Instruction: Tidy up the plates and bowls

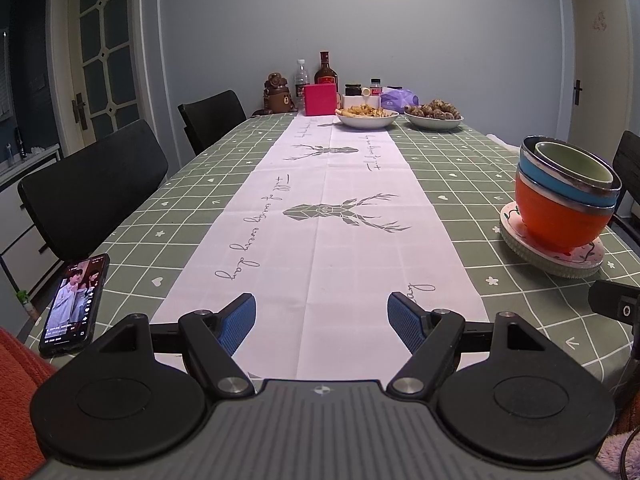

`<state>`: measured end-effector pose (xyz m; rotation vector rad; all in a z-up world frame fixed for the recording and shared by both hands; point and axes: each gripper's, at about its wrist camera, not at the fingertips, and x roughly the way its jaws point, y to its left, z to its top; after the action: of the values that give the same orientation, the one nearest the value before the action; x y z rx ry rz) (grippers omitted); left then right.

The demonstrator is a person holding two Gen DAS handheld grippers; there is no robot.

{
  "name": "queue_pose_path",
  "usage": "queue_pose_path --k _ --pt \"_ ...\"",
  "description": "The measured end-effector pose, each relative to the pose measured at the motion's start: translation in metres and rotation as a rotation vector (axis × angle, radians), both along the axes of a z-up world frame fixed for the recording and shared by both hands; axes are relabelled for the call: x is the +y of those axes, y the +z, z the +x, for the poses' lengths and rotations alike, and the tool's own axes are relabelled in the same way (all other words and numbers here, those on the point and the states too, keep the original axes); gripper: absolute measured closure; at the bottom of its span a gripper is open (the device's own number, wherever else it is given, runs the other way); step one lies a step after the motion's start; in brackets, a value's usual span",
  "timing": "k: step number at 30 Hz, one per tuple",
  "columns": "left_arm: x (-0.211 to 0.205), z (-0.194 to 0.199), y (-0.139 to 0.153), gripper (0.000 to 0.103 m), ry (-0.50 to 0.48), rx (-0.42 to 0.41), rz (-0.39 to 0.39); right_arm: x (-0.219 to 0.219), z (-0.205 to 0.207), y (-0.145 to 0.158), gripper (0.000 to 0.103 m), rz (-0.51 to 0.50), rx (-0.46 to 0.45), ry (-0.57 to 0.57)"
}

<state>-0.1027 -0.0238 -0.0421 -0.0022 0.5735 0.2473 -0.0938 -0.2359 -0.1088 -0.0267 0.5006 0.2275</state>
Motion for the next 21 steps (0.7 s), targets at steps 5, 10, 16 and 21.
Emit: queue_pose_path --k 5,10,16,21 --pt "0.0001 0.0001 -0.0001 0.015 0.0 0.0 0.0 -0.0007 0.0001 -0.0001 0.007 0.003 0.002 -0.002" --pt "0.0003 0.0002 0.0002 0.015 -0.001 0.001 -0.001 -0.0015 -0.0008 0.0004 0.007 0.006 -0.005 -0.004" --pt "0.0001 0.0002 0.0001 0.015 0.001 0.0 -0.001 -0.0032 0.0001 0.0005 0.007 0.011 0.001 -0.009" --pt "0.0005 0.0005 0.0004 0.015 0.002 0.002 -0.002 -0.0031 0.0003 0.0006 0.007 0.012 0.002 -0.009"
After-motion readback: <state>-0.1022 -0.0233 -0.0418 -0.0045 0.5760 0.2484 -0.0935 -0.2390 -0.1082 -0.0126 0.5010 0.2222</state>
